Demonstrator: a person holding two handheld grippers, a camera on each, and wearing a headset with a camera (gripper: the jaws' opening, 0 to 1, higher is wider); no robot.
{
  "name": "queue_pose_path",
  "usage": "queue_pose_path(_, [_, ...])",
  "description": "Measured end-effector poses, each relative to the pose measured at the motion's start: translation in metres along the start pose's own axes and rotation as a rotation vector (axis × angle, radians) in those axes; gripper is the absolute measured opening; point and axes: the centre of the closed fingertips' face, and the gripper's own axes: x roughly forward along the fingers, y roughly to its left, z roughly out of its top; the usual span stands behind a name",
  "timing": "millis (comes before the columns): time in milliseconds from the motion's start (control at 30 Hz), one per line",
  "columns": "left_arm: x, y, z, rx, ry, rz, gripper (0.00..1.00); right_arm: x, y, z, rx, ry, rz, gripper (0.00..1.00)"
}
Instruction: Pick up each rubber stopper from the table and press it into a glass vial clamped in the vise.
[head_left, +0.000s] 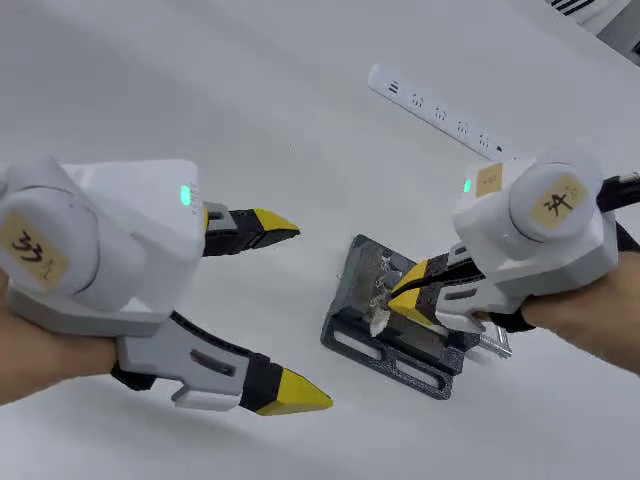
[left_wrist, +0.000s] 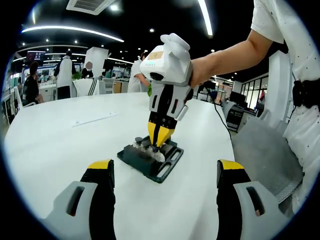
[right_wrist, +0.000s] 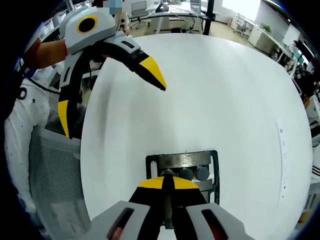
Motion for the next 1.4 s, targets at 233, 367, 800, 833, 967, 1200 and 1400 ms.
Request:
queue_pose_path(233, [-0.0003, 0.0019, 0.0012, 0.0, -0.005, 0.005, 0.83, 0.0007, 0.0012, 0.001, -0.027, 0.019, -0.005, 0.0])
queue_pose_path(367, [0.0, 0.0016, 0.0019, 0.002, -0.008, 0.004, 0.83, 0.0014, 0.0006, 0.0005, -0.015, 0.026, 0.0, 0.0])
queue_pose_path(800, [-0.0003, 0.0038, 0.0036, -0.005, -0.016, 0.011, 0.82, 0.0025, 0.001, 0.0016, -0.031, 0.047, -0.015, 0.0])
queue_pose_path(833, [-0.0003, 0.0038, 0.004, -0.005, -0.018, 0.011, 0.82, 0.0026, 0.0015, 0.0019, -0.033, 0.048, -0.018, 0.0])
queue_pose_path(967, [-0.0004, 0.0043, 0.0036, -0.008, -0.019, 0.012, 0.81, 0.0034, -0.0002, 0.0006, -0.029, 0.048, -0.02, 0.0])
queue_pose_path(1200, [0.0, 0.0047, 0.0041, -0.006, -0.02, 0.015, 0.81, 0.0039, 0.0005, 0.0014, -0.033, 0.045, -0.018, 0.0])
queue_pose_path(1400, [0.0007, 0.0047, 0.0053, -0.008, -0.022, 0.016, 0.81, 0.0043, -0.0002, 0.0016, -0.038, 0.045, -0.011, 0.0])
